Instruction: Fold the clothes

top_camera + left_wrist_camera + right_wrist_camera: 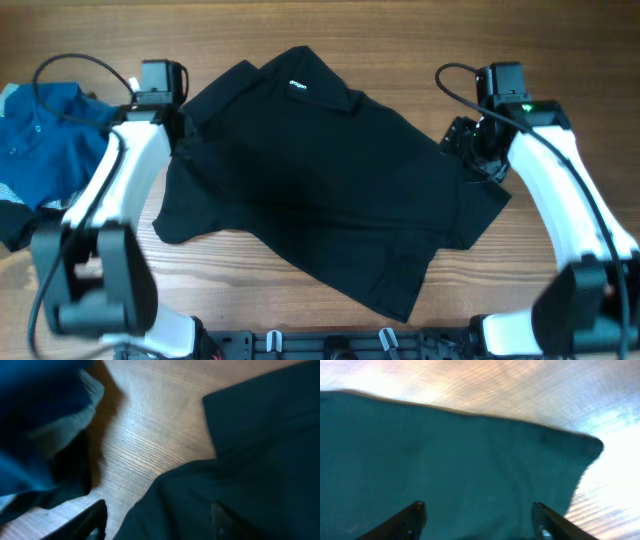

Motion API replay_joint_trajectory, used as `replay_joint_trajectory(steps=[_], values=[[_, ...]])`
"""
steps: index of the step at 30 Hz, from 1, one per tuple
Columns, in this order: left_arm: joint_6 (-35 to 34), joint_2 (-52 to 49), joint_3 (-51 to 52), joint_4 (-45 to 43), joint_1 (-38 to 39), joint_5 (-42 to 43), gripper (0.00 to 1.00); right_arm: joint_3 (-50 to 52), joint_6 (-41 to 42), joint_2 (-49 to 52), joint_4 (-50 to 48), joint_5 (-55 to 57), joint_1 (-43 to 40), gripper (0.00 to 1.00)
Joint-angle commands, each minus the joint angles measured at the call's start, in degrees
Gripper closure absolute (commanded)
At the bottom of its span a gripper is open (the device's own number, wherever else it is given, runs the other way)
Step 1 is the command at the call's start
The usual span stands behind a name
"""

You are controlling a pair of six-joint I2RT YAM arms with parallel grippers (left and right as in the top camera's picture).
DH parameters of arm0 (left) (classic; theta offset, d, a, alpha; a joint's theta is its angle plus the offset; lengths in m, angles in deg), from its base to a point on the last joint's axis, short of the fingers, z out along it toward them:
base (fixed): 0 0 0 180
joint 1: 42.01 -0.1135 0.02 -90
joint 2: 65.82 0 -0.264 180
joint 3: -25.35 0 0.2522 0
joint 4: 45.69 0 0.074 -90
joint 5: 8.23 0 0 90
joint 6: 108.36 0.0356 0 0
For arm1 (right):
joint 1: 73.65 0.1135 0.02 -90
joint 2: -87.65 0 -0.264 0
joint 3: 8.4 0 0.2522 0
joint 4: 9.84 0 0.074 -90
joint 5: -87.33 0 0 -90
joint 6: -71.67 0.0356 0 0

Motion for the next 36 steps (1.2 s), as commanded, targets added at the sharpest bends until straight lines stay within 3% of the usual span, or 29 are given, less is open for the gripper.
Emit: replay_joint_trajectory(steps=[1, 4, 6, 9, 10, 13, 16, 20, 21, 22, 24, 29, 33, 36], values=[[0.20, 10.14, 0.13, 1.14, 0.11, 7.69, 0.30, -0.20, 2.51, 8.79, 1.73, 3.08, -5.27, 0.32], [0.17, 14.78, 0.13, 1.90, 0.11, 14.84, 0.30, -0.20, 0.50, 15.28, 2.19, -0.28, -9.16, 0.34], [0.20, 15.10, 0.13, 2.27, 0.11, 16.68, 0.29, -0.20, 0.37, 18.10, 2.10, -0.35, -9.53, 0.48], [0.20, 15.08, 0.13, 3.23, 0.11, 16.65, 0.30, 1.16, -0.63, 20.61, -0.22, -1.77, -9.53, 0.49], [0.20, 15.08, 0.13, 3.28, 0.11, 16.65, 0.30, 2.73, -1.14, 21.00, -3.58, -3.58, -9.53, 0.55], [0.20, 15.08, 0.13, 3.34, 0.11, 16.65, 0.30, 3.80, -1.11, 21.18, -14.73, -4.24, -9.73, 0.96], [0.20, 15.08, 0.13, 3.48, 0.17, 16.68, 0.32, 2.93, -2.23, 21.18, -34.25, -4.26, -11.89, 0.96], [0.22, 14.99, 0.13, 3.21, 2.27, 16.68, 0.27, -1.42, -8.33, 21.07, -46.42, -4.22, -15.63, 0.96], [0.22, 14.84, 0.13, 2.93, 3.15, 16.68, 0.25, -3.06, -9.38, 20.85, -45.29, -4.24, -16.61, 0.83], [0.28, 14.53, 0.13, 2.27, 4.61, 16.68, 0.19, -5.79, -11.04, 20.31, -42.01, -4.26, -18.10, 0.53], [5.16, 13.11, 0.13, -0.68, 8.13, 16.65, 0.16, -9.75, -12.07, 15.78, -32.70, -8.72, -20.94, 0.33], [7.78, 2.01, 0.13, -10.29, 10.86, 16.87, 0.27, -9.79, -14.60, 2.56, -21.14, -28.57, -21.46, 0.30], [7.78, -9.64, 0.13, -16.44, 10.71, 16.81, 0.47, -9.79, -14.78, -3.28, -9.22, -27.45, -21.38, 0.23], [10.60, -15.63, 0.13, -17.70, 10.71, 15.96, 0.49, -9.62, -14.62, -2.82, -5.44, -18.86, -21.38, 0.16]])
